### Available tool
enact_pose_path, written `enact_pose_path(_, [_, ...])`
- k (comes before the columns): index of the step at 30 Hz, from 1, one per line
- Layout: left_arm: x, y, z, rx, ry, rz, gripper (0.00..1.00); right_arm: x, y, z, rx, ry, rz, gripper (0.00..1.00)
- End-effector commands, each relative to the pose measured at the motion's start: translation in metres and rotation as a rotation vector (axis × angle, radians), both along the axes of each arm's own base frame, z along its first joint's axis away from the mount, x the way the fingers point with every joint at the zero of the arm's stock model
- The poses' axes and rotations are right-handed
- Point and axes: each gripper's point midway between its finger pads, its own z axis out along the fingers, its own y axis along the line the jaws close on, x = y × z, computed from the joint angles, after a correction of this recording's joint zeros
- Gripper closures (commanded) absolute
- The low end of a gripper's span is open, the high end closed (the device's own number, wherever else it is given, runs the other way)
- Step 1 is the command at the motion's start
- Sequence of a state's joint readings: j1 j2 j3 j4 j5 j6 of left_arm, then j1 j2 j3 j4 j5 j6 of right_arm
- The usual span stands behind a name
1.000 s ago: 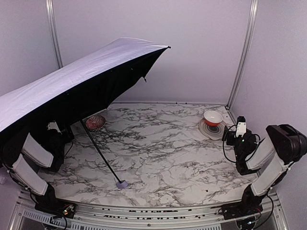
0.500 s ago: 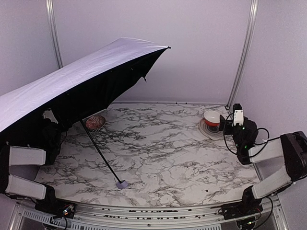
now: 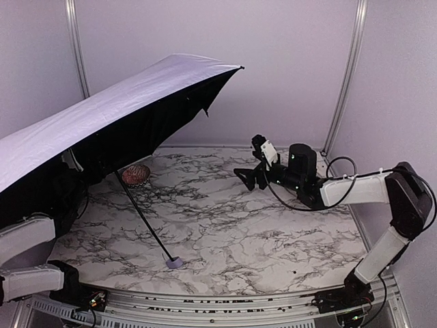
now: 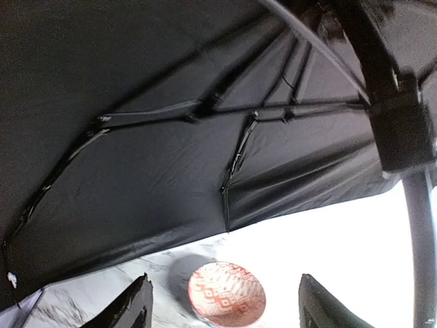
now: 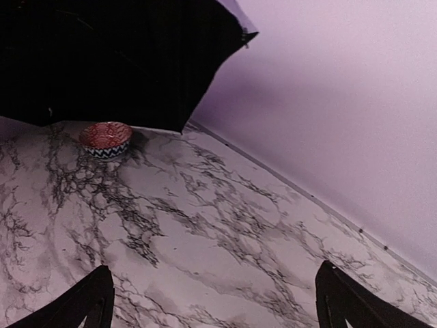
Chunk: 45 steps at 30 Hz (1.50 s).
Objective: Put away the umbrella
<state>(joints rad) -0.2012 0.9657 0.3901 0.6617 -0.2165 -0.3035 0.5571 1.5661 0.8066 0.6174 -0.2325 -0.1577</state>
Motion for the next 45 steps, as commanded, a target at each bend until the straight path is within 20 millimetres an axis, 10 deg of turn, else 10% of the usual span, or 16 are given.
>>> enact_pose_path(1, [-0.006,-0.011,-0.016,-0.084,0.084,-0.062,0.28,-0.033,0.073,-0.01,-0.037,0.08,0.257,0.0])
enact_pose_path(9, [-0.004,-0.015,-0.021,-0.085,0.168,-0.061,0.28,-0.116,0.206,-0.034,-0.048,0.151,0.631,0.03])
enact_pose_path(15, [0.0,-0.012,-0.023,-0.086,0.188,-0.033,0.28,-0.164,0.269,-0.065,-0.123,0.228,0.78,0.05])
enact_pose_path(19, [0.002,-0.012,-0.024,-0.076,0.196,-0.027,0.28,-0.176,0.281,-0.074,-0.103,0.293,0.829,0.09])
enact_pose_path(32, [0.005,-0.016,-0.023,-0.053,0.203,-0.029,0.28,-0.172,0.307,-0.1,-0.125,0.399,0.781,0.7])
enact_pose_path(38, [0.003,-0.026,-0.019,0.009,0.197,-0.055,0.28,-0.159,0.313,-0.067,-0.047,0.354,0.727,0.98])
enact_pose_path(45, [0.0,-0.043,-0.002,0.101,0.16,-0.083,0.28,-0.113,0.289,0.016,0.189,0.26,0.595,1.0])
